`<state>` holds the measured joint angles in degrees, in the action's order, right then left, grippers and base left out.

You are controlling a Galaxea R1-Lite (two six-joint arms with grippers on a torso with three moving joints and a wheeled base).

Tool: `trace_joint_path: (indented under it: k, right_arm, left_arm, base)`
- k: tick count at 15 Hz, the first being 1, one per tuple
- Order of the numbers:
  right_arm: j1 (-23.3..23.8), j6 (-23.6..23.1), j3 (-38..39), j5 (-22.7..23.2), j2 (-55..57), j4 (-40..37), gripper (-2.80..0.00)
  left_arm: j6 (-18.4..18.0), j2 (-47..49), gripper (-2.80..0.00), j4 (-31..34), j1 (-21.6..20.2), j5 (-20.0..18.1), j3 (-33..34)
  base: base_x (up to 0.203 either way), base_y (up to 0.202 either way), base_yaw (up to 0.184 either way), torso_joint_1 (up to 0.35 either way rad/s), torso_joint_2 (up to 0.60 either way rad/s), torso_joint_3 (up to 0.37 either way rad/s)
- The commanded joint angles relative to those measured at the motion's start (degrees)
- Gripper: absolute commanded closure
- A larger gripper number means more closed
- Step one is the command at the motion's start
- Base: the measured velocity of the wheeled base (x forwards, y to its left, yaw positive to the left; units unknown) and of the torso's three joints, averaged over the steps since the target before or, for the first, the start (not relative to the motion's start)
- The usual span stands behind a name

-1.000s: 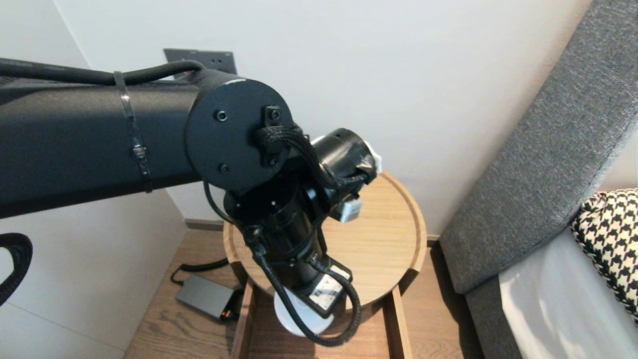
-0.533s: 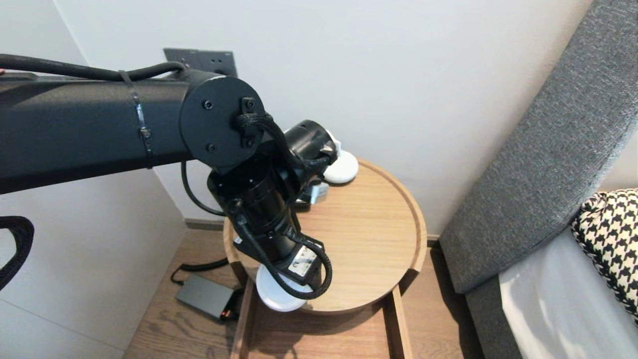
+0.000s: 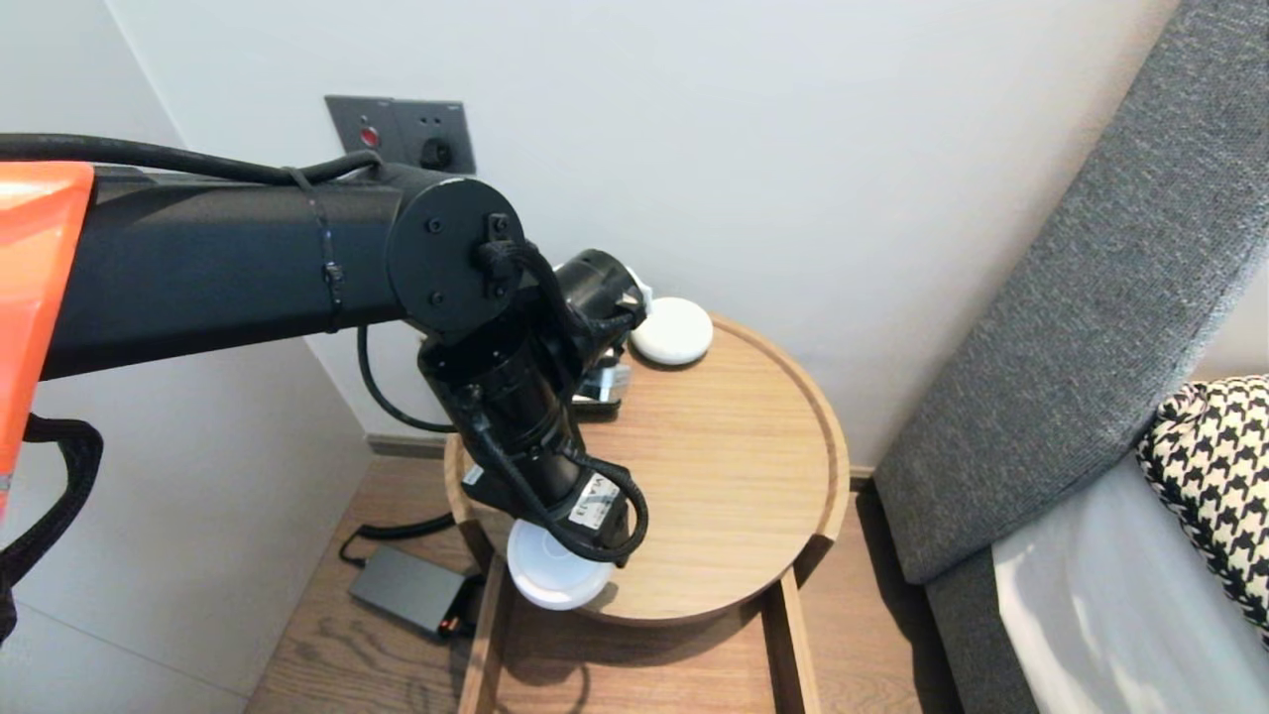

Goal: Take the remote control out of the drawer one by one and place them on the table

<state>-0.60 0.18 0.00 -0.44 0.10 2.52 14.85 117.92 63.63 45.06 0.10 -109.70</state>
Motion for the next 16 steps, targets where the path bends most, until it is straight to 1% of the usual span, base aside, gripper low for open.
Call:
trace_joint_path:
  k: [1, 8, 15, 16]
  right_arm:
    - [0.0, 0.0, 1.5, 0.0, 0.1, 0.0, 0.00]
    - [-0.1, 0.0, 1.5, -0.1, 0.1, 0.0, 0.00]
    - [-0.1, 0.0, 1.5, 0.0, 0.1, 0.0, 0.00]
    - [0.0, 0.0, 1.5, 0.0, 0.1, 0.0, 0.00]
  left_arm:
    - [0.1, 0.3, 0.00, 0.2, -0.1, -0.1, -0.1]
    - [-0.1, 1.3, 0.00, -1.9, -2.0, -0.1, -0.3]
    - [0.0, 1.4, 0.00, -3.0, -2.1, -0.1, -0.3]
    - [0.0, 1.4, -2.80, -3.0, -2.1, -0.1, -0.3]
  base:
    - [0.000, 0.000, 0.000, 0.000, 0.00, 0.000]
    - [0.000, 0.000, 0.000, 0.000, 0.00, 0.000]
    - [0.000, 0.000, 0.000, 0.000, 0.00, 0.000]
    - [0.000, 0.000, 0.000, 0.000, 0.00, 0.000]
